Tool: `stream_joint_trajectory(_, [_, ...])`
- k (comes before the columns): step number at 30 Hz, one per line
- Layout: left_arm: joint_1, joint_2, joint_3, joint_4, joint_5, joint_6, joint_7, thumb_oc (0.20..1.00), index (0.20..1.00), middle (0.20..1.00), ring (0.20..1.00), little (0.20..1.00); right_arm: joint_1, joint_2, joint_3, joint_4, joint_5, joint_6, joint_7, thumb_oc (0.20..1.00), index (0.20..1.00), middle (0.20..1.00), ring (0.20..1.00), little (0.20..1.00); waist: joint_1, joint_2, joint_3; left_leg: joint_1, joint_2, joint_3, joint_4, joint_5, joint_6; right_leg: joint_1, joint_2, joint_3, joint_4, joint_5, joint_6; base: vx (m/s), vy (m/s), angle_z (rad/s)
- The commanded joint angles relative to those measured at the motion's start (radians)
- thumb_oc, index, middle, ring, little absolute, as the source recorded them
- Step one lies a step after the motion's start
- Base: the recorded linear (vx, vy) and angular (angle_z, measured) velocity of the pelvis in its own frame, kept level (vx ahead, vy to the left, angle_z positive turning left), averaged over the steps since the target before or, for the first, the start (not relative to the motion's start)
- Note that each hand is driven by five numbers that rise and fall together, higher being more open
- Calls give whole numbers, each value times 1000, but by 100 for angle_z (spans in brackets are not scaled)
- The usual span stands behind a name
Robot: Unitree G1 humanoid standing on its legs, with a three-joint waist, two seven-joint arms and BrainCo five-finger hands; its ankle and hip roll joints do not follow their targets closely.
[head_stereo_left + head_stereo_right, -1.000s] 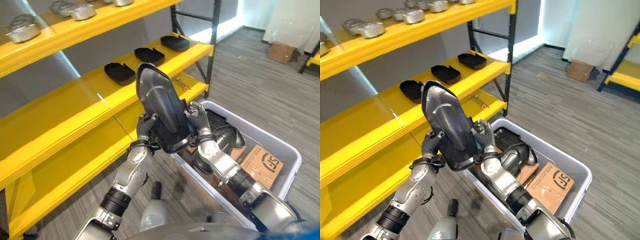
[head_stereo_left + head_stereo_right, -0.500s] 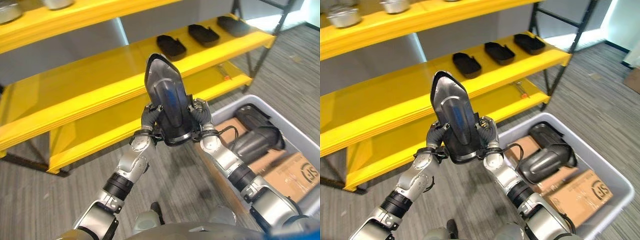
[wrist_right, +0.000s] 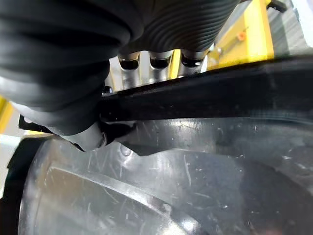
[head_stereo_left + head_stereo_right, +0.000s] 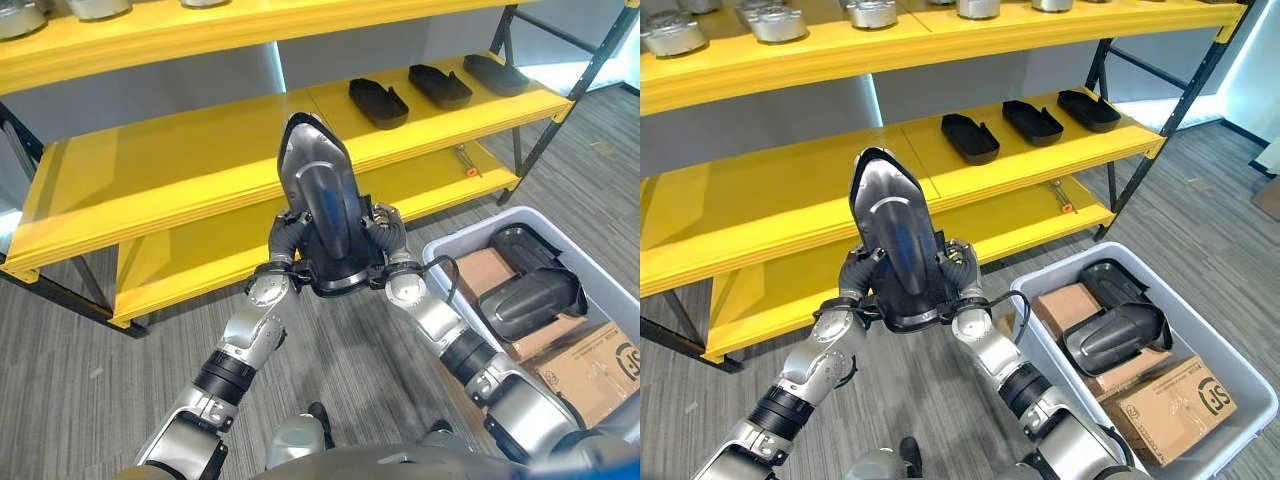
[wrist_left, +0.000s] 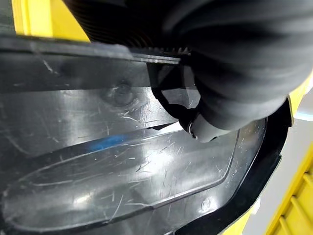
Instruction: Move parts from the plastic box to the shelf.
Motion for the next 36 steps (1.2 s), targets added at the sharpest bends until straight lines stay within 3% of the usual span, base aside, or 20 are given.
stream_joint_trajectory(1, [-63,-43,-32,-141,61,-69,-42,200,200,200,200,200,-42,-11,-39,-126,44,-1,183,200,200,200,200,200,-23,26,-13,75,14,-38,-123,38,-11,50,102,67,121,-276,69,-80,160,40])
stream_joint_trajectory(2, [-32,-39,-24,-153,71,-95,-31,200,200,200,200,200,24,-80,-67,-208,56,-16,265,200,200,200,200,200,-41,13,-15,73,9,-34,-129,45,-15,60,166,83,98,-298,59,6,160,58])
stream_joint_trajectory(4, [22,-33,0,-188,81,-105,-21,200,200,200,200,200,136,-151,-108,-297,79,-38,328,200,200,200,200,200,-64,-4,-22,74,-8,-25,-129,43,-26,86,228,106,26,-311,37,84,172,28])
stream_joint_trajectory(5, [48,-32,14,-202,79,-106,-11,200,200,200,200,200,197,-181,-137,-315,85,-71,375,200,200,200,200,200,-85,-17,-27,76,-23,-26,-129,32,-27,99,246,142,-48,-289,32,150,156,1])
stream_joint_trajectory(7, [66,-28,33,-216,79,-107,-8,200,200,200,200,200,250,-209,-166,-330,100,-107,424,200,200,200,200,200,-106,-29,-35,79,-39,-23,-129,20,-32,90,246,178,-149,-221,48,148,67,9])
stream_joint_trajectory(10, [91,-4,51,-252,78,-99,19,200,200,200,200,200,278,-209,-181,-345,116,-124,454,200,200,200,200,200,-114,-35,-15,136,-51,-4,-129,-37,-43,-2,228,156,-199,-107,109,357,-23,-8])
stream_joint_trajectory(11, [103,15,59,-268,77,-86,-17,200,200,200,200,200,302,-228,-214,-363,124,-143,456,200,200,200,200,200,-137,-41,22,166,-86,-58,-124,-49,-15,-68,260,204,-156,-75,103,489,-68,-4])
stream_joint_trajectory(12, [108,15,60,-266,79,-89,-26,200,200,200,200,200,310,-232,-224,-364,131,-146,468,200,200,200,200,200,-141,-45,22,166,-97,-73,-120,-48,-11,-85,262,220,-154,-64,101,455,-70,77])
stream_joint_trajectory(16, [115,31,72,-271,81,-91,-13,200,200,200,200,200,310,-242,-230,-358,154,-146,503,200,200,200,200,200,-124,-38,18,179,-117,-77,-59,-118,-3,-85,242,150,-116,-94,107,391,-35,141])
stream_joint_trajectory(23, [159,36,100,-290,71,-124,-48,200,200,200,200,200,321,-248,-232,-346,140,-171,519,200,200,200,200,200,-99,-38,-4,189,-160,-84,-26,-156,6,-33,242,71,-124,-115,71,238,2,43])
stream_joint_trajectory(28, [171,40,114,-297,64,-102,-67,200,200,200,200,200,327,-246,-231,-344,123,-175,530,200,200,200,200,200,-85,-23,-22,210,-179,-103,-11,-199,8,-10,256,43,-114,-153,65,216,8,20])
stream_joint_trajectory(30, [170,40,108,-295,61,-99,-63,200,200,200,200,200,346,-254,-231,-357,124,-173,527,200,200,200,200,200,-86,-18,-33,221,-193,-92,12,-216,0,-1,264,11,-113,-172,43,115,11,38])
stream_joint_trajectory(33, [164,41,100,-297,58,-92,-67,200,200,200,200,200,358,-261,-235,-365,118,-174,514,200,200,200,200,200,-94,-14,-38,207,-178,-62,83,-183,-25,15,272,-13,-123,-190,20,29,-1,40])
stream_joint_trajectory(35, [146,28,89,-273,58,-97,-80,200,200,200,200,200,350,-254,-231,-343,104,-175,485,200,200,200,200,200,-119,-23,-32,200,-87,55,145,-165,-42,13,236,-51,-103,-203,11,24,165,72])
stream_joint_trajectory(36, [142,22,86,-265,55,-109,-66,200,200,200,200,200,337,-243,-222,-325,92,-175,477,200,200,200,200,200,-120,-21,-32,202,-55,68,94,-161,-40,7,215,-54,-86,-204,18,30,207,80])
